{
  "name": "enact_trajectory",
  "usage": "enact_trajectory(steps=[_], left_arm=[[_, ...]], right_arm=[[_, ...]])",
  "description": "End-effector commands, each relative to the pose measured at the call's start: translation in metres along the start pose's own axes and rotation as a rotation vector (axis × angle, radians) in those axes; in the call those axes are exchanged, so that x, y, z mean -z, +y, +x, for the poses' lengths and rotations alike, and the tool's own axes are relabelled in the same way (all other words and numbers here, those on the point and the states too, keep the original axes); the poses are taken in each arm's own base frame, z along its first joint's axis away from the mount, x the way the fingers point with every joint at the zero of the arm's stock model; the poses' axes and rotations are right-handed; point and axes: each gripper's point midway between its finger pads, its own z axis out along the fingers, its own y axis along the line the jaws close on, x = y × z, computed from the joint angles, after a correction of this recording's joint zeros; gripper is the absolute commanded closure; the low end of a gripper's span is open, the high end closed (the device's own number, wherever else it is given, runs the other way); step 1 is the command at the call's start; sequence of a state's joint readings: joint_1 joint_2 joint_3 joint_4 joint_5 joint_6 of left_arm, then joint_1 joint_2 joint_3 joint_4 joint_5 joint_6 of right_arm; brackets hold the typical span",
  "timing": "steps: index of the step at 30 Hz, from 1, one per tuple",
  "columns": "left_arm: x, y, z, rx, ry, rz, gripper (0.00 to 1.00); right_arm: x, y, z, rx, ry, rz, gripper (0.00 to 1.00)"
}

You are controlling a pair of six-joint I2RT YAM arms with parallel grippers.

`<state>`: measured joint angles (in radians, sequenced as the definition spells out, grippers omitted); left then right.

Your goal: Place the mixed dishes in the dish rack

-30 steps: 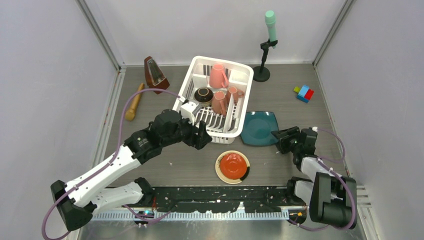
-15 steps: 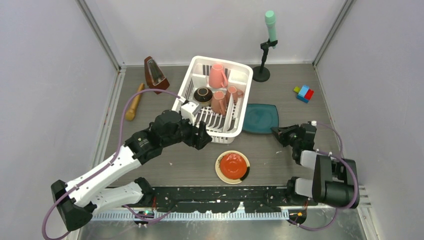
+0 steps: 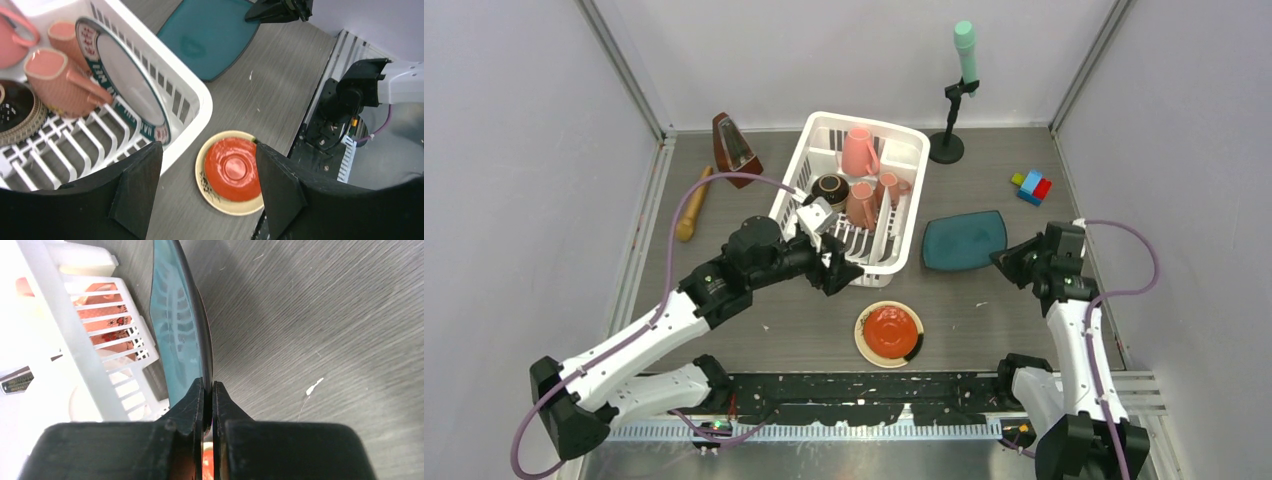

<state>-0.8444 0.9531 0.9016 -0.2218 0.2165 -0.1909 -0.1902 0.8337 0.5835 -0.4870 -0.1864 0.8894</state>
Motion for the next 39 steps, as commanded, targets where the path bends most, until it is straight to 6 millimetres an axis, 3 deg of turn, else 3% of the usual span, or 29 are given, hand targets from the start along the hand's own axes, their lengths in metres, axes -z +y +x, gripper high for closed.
enact_trajectory(steps=[1, 7, 12, 18, 28, 39], left_arm=[[-0.016, -0.015, -0.036, -0.098, -0.164, 0.094, 0.29], [-0.027, -0.023, -0.050, -0.220, -0.196, 0.087, 0.28], [-0.038, -0.045, -0.059, -0.429, -0.216, 0.074, 0.28], [-0.053, -0.056, -0.078, -0.717, -0.207, -0.184, 0.27], [-0.086, -0.103, -0.114, -0.804, -0.222, -0.209, 0.23], [-0.127, -0.117, -0.102, -0.837, -0.134, -0.208, 0.21]], right_arm=[[0.045, 0.053, -0.024, 0.069, -0.023, -0.090, 1.00], [0.102, 0.098, -0.048, 0.192, -0.060, -0.131, 1.00], [0.151, 0.135, -0.063, 0.273, -0.105, -0.193, 0.99], [0.191, 0.162, -0.073, 0.304, -0.147, -0.248, 0.99], [0.206, 0.187, -0.080, 0.270, -0.160, -0.314, 0.99], [0.213, 0.201, -0.074, 0.233, -0.128, -0.376, 1.00]])
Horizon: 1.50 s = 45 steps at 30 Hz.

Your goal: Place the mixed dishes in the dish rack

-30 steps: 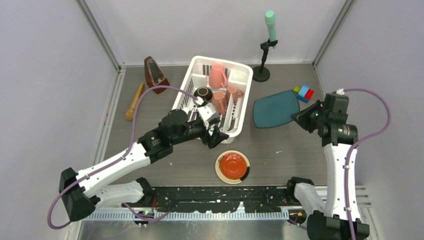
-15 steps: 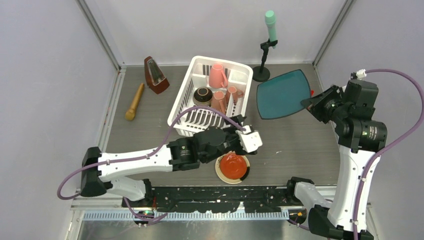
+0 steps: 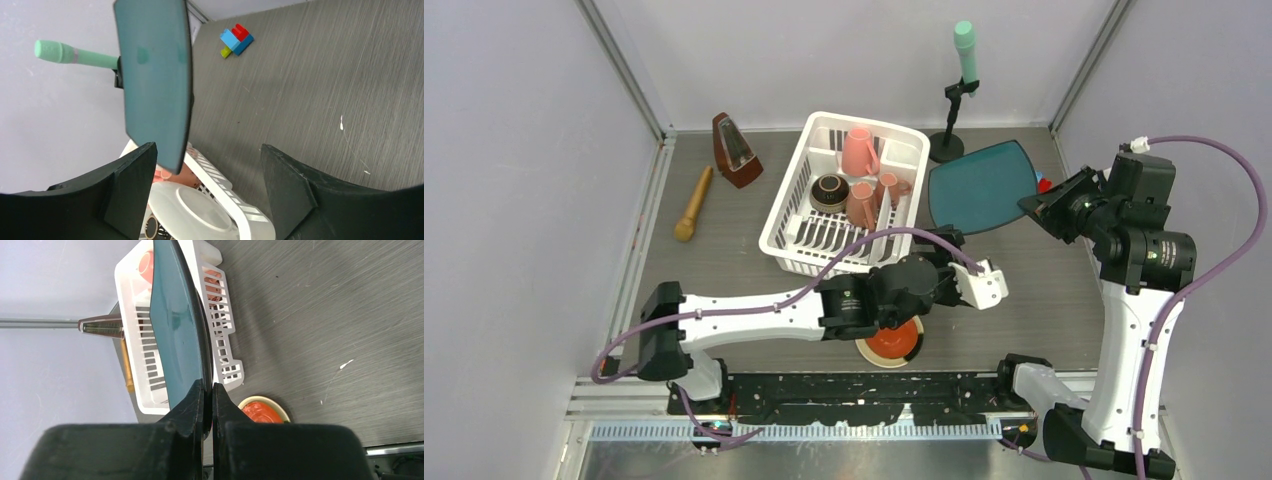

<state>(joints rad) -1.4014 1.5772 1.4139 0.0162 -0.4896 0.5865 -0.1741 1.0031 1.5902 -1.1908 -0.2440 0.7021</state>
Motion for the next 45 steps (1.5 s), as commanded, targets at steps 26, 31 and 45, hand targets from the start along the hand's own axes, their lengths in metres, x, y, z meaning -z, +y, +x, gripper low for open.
enact_trajectory(steps=[26, 31, 45], left_arm=[[-0.026, 0.040, -0.010, -0.094, 0.171, -0.174, 1.00], [-0.008, 0.057, -0.013, -0.037, 0.169, -0.191, 1.00], [0.080, 0.151, -0.003, 0.304, 0.120, -0.373, 1.00]], right_arm=[[0.035, 0.070, -0.012, -0.002, -0.030, -0.293, 0.55], [0.040, 0.067, -0.032, -0.003, -0.137, -0.253, 0.38], [0.036, 0.051, -0.049, -0.027, -0.281, -0.204, 0.08]])
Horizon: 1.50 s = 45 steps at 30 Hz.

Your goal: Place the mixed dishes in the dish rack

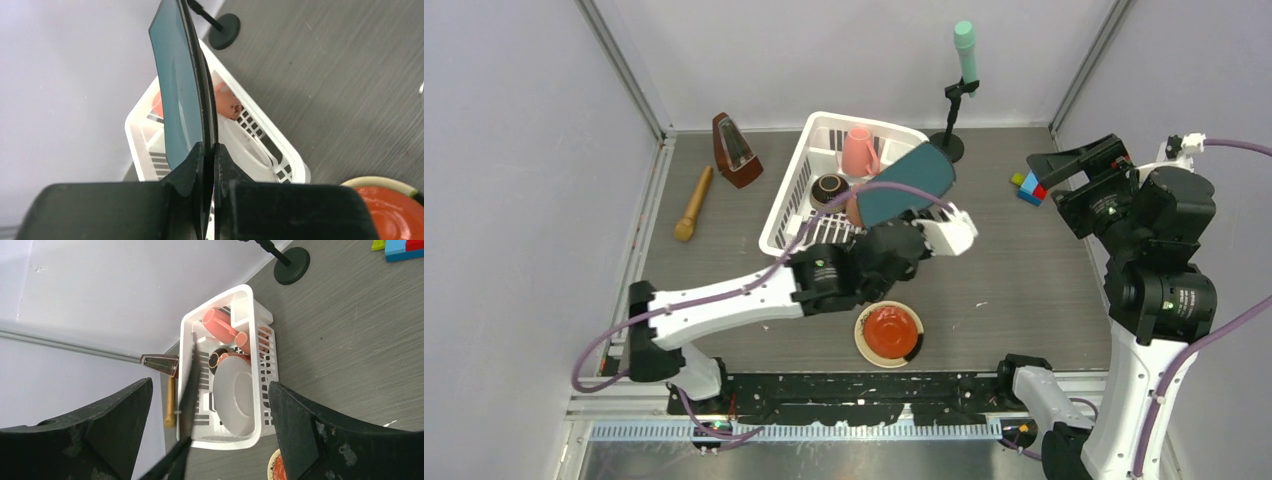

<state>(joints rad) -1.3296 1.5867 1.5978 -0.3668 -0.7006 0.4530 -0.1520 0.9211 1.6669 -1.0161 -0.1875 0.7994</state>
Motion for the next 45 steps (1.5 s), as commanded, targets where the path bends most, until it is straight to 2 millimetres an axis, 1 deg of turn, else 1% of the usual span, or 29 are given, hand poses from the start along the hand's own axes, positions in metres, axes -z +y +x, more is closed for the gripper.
enact_trajectory(steps=[1, 4, 6, 9, 10, 11, 15, 17, 19, 21, 25, 30, 34, 39, 42, 45], left_arm=[[0.061, 0.110, -0.029, 0.372, -0.165, -0.185, 1.00], [0.073, 0.137, -0.010, 0.589, -0.176, -0.138, 1.00], [0.075, 0.152, 0.009, 0.725, -0.150, -0.112, 1.00], [0.073, 0.165, 0.034, 0.853, -0.087, -0.091, 1.00], [0.070, 0.164, 0.043, 0.898, -0.052, -0.059, 1.00], [0.068, 0.161, 0.045, 0.933, -0.042, -0.020, 1.00], [0.062, 0.155, 0.062, 1.082, 0.002, 0.110, 1.00], [0.056, 0.158, 0.077, 1.155, 0.013, 0.130, 1.00], [0.050, 0.157, 0.088, 1.235, 0.019, 0.169, 1.00], [0.045, 0.157, 0.096, 1.309, 0.023, 0.214, 1.00], [0.034, 0.153, 0.104, 1.391, 0.032, 0.289, 1.00], [0.018, 0.147, 0.105, 1.460, 0.034, 0.382, 1.00], [0.004, 0.145, 0.110, 1.493, 0.073, 0.393, 1.00], [-0.013, 0.135, 0.112, 1.533, 0.117, 0.479, 1.00], [-0.018, 0.131, 0.116, 1.536, 0.135, 0.482, 1.00], [-0.019, 0.129, 0.116, 1.531, 0.140, 0.489, 1.00]], right_arm=[[-0.019, -0.008, 0.000, -0.017, -0.011, 0.009, 0.08], [-0.025, -0.014, 0.005, -0.022, -0.006, 0.014, 0.08], [-0.031, -0.021, 0.009, -0.026, 0.004, 0.030, 0.08], [-0.041, -0.032, 0.018, -0.033, 0.035, 0.052, 0.08], [-0.044, -0.034, 0.021, -0.036, 0.046, 0.056, 0.08], [-0.046, -0.035, 0.021, -0.036, 0.050, 0.058, 0.07], [-0.053, -0.036, 0.025, -0.044, 0.068, 0.053, 0.08], [-0.056, -0.037, 0.027, -0.054, 0.078, 0.051, 0.08], [-0.060, -0.038, 0.029, -0.060, 0.089, 0.052, 0.08], [-0.063, -0.040, 0.031, -0.063, 0.099, 0.057, 0.08], [-0.069, -0.041, 0.033, -0.064, 0.111, 0.057, 0.08], [-0.075, -0.040, 0.034, -0.067, 0.125, 0.050, 0.09], [-0.081, -0.041, 0.037, -0.071, 0.135, 0.048, 0.09], [-0.089, -0.043, 0.041, -0.073, 0.155, 0.049, 0.09], [-0.092, -0.042, 0.044, -0.073, 0.164, 0.044, 0.09], [-0.095, -0.044, 0.047, -0.073, 0.175, 0.049, 0.09]])
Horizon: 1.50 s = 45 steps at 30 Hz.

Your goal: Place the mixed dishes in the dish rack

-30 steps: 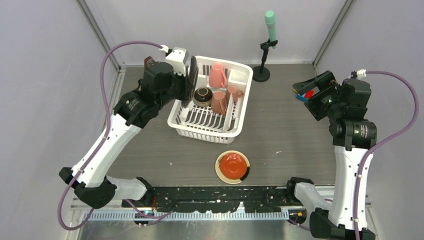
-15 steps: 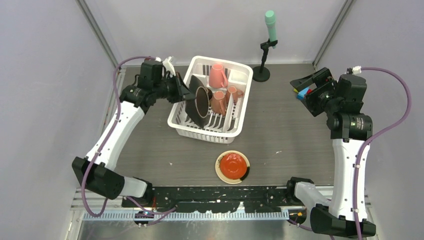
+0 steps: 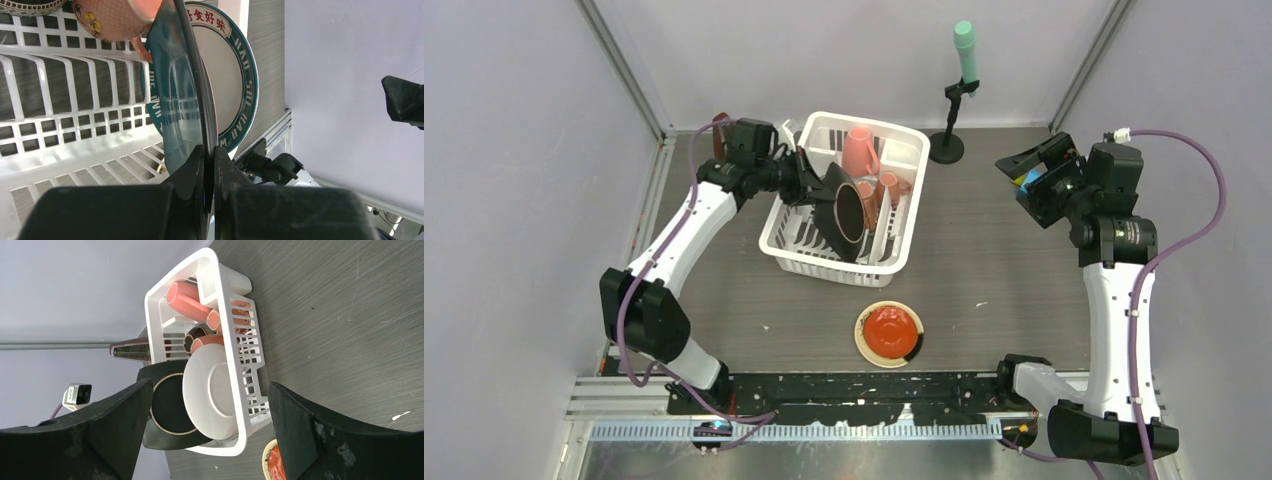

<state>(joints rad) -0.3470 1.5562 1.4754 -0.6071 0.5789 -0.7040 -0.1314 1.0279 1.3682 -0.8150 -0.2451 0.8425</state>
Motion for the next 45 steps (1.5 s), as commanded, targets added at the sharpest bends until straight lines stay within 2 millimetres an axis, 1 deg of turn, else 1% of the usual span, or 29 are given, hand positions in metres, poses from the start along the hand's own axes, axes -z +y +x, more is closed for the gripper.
enact_trajectory(steps=[1, 8, 15, 17, 24, 27, 30, 34, 36, 39, 45], left_arm=[[0.026, -0.063, -0.026, -0.118, -0.087, 0.196, 1.00], [0.020, -0.064, -0.008, -0.108, -0.012, 0.194, 1.00], [0.032, -0.061, 0.001, -0.170, -0.026, 0.157, 1.00], [0.031, -0.060, 0.004, -0.177, -0.010, 0.168, 1.00], [0.012, -0.053, 0.015, -0.148, 0.110, 0.202, 1.00], [0.008, -0.053, 0.019, -0.141, 0.140, 0.225, 1.00], [0.004, -0.047, 0.021, -0.132, 0.147, 0.213, 1.00], [-0.001, -0.029, 0.020, -0.145, 0.107, 0.128, 1.00], [-0.004, -0.020, 0.022, -0.183, 0.071, 0.064, 1.00], [-0.009, -0.017, 0.027, -0.242, 0.031, -0.011, 1.00], [-0.025, -0.012, 0.042, -0.274, 0.031, -0.080, 1.00]], right_arm=[[-0.002, 0.012, -0.003, 0.012, -0.013, -0.050, 0.09], [-0.006, 0.009, 0.002, 0.013, 0.001, -0.042, 0.09], [-0.007, 0.010, 0.005, 0.016, 0.006, -0.046, 0.09], [-0.008, 0.012, 0.007, 0.014, 0.012, -0.049, 0.09], [-0.008, 0.017, 0.013, 0.021, 0.028, -0.059, 0.10], [-0.006, 0.017, 0.014, 0.026, 0.028, -0.059, 0.10], [-0.005, 0.017, 0.015, 0.029, 0.027, -0.057, 0.10], [-0.004, 0.016, 0.016, 0.031, 0.030, -0.056, 0.10], [-0.004, 0.017, 0.016, 0.030, 0.029, -0.058, 0.10], [-0.006, 0.018, 0.016, 0.029, 0.030, -0.060, 0.10], [-0.007, 0.022, 0.017, 0.028, 0.034, -0.069, 0.10]])
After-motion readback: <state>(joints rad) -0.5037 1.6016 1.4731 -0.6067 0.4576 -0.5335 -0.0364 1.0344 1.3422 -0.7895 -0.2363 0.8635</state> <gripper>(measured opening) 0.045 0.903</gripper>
